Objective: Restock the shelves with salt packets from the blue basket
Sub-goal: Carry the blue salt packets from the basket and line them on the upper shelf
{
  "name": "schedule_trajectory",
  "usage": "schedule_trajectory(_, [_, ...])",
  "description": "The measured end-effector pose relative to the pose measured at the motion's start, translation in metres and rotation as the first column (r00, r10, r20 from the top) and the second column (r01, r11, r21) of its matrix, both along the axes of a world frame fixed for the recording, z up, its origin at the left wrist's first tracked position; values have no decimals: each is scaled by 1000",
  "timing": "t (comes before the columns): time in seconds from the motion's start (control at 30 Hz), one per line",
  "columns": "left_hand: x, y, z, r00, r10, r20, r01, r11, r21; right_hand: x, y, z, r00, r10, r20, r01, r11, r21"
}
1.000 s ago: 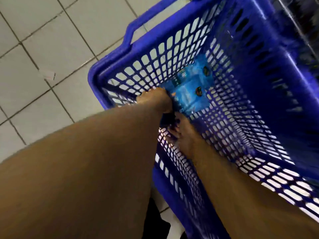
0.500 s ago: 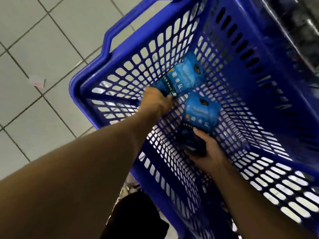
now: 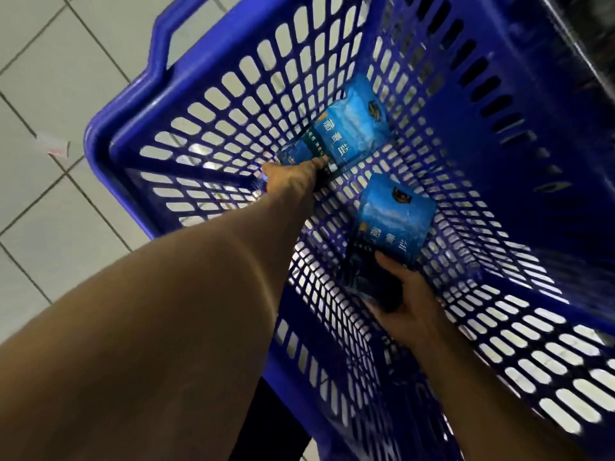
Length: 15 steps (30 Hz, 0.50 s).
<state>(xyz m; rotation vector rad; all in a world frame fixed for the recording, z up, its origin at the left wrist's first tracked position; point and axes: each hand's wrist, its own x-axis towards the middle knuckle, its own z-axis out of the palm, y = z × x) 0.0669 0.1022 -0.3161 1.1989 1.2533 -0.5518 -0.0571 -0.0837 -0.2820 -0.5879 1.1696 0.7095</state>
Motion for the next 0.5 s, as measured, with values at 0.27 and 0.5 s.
schedule_trajectory(0.27, [11, -2, 23, 967, 255, 14, -254, 965, -63, -2, 1, 9, 999, 28, 20, -28, 1000, -13])
schedule_trajectory(0.5, [10, 2, 42, 997, -64, -44, 62, 997, -45, -4, -3, 16, 999, 9, 53, -8, 1000, -11])
